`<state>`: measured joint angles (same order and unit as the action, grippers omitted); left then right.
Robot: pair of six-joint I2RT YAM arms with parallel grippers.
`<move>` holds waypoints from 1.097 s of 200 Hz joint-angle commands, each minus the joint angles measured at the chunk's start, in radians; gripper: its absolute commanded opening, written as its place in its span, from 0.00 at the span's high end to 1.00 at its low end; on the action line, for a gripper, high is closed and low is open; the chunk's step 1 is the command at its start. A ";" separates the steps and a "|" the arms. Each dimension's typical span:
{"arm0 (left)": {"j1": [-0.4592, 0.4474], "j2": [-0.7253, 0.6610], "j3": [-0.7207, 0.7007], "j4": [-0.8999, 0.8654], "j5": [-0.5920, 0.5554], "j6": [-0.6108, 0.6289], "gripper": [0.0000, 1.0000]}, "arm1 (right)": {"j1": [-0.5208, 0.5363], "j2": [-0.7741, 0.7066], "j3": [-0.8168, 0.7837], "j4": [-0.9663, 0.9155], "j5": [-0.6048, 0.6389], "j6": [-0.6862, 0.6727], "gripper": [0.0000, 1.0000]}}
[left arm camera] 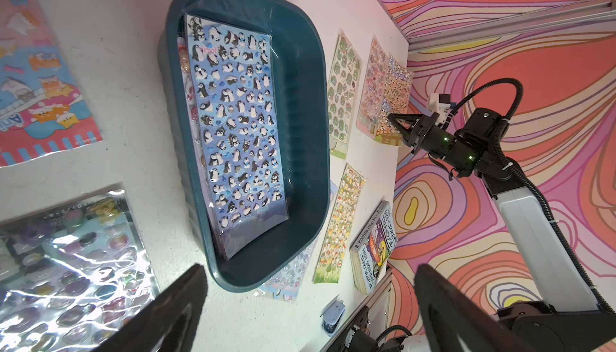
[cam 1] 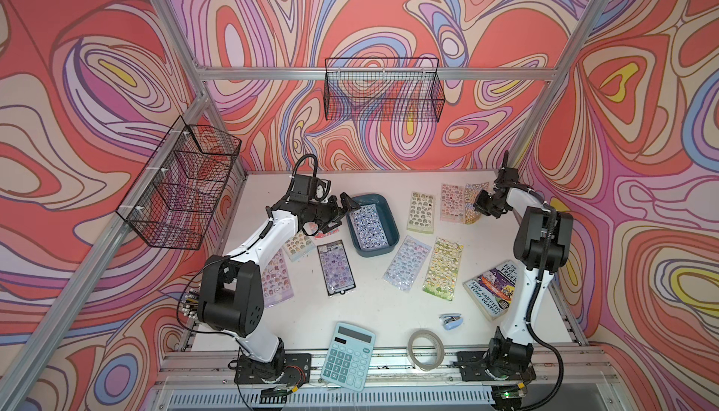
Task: Take the stickers out of the storage box
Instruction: Move the sticker to the center of the board.
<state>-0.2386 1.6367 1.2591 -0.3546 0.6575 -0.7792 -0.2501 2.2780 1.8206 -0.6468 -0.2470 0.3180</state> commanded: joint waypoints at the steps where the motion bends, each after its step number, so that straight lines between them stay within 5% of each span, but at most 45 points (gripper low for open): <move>1: 0.001 0.012 0.006 0.011 -0.009 -0.011 0.00 | 0.023 0.041 0.097 -0.069 0.037 -0.011 1.00; 44: 0.001 0.009 0.011 -0.007 -0.016 0.000 0.00 | 0.023 0.046 0.233 -0.174 0.199 -0.083 1.00; 121: 0.002 0.009 0.010 -0.019 -0.022 0.007 0.00 | 0.020 0.151 0.318 -0.194 0.155 -0.094 1.00; 161: 0.002 0.014 0.006 -0.017 -0.021 0.001 0.00 | 0.009 0.182 0.312 -0.169 0.155 -0.082 0.76; 219: 0.002 0.019 0.004 -0.011 -0.024 -0.011 0.00 | -0.009 0.147 0.306 -0.160 0.218 -0.063 0.62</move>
<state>-0.2386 1.6382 1.2591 -0.3569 0.6453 -0.7822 -0.2535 2.4538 2.1277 -0.7982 -0.0849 0.2508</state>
